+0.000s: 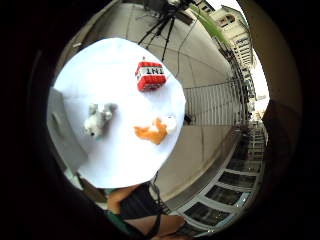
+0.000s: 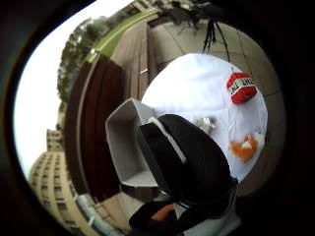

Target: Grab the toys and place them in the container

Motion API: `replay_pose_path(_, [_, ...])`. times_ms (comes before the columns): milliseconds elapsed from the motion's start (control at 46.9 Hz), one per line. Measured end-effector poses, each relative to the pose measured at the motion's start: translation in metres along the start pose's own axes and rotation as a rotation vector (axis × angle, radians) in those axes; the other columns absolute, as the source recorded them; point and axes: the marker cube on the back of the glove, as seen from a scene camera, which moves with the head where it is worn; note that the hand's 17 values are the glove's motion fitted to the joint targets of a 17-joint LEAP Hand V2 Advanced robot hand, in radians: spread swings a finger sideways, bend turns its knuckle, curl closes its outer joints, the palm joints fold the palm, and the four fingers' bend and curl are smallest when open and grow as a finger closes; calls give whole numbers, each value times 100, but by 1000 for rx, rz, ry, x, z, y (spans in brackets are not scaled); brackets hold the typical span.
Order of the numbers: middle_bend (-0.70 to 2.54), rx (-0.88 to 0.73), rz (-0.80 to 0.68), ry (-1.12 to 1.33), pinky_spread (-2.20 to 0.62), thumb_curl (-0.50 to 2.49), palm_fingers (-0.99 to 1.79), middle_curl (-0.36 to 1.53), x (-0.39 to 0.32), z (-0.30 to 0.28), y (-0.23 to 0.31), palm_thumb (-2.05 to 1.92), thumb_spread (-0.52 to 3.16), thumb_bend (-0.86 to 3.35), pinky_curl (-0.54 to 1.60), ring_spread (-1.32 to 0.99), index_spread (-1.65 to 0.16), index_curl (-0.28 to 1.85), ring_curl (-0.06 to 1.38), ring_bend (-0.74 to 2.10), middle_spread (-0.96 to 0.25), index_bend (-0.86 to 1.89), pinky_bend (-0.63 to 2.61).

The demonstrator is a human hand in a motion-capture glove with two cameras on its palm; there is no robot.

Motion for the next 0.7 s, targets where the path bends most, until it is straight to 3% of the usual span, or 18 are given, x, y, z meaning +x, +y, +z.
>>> replay_pose_path(235, [20,-10,3,1,-2,2,1,12,3,4,1,-8,95,-5,19,-17,-24,12,5,18,-7,18,55])
replay_pose_path(597, [18,-14,16,42,-1,7,-7,22,31,6,9,-9,116,-6,27,-19,-30,21,11,17,-8,16,65])
replay_pose_path(640, [18,-35,74,43,0,8,-8,22,39,7,10,-9,115,-7,28,-18,-30,22,11,17,-8,15,68])
replay_pose_path(704, [17,-129,275,47,1,9,-9,23,48,7,17,-9,113,-7,30,-18,-31,22,12,17,-8,13,73])
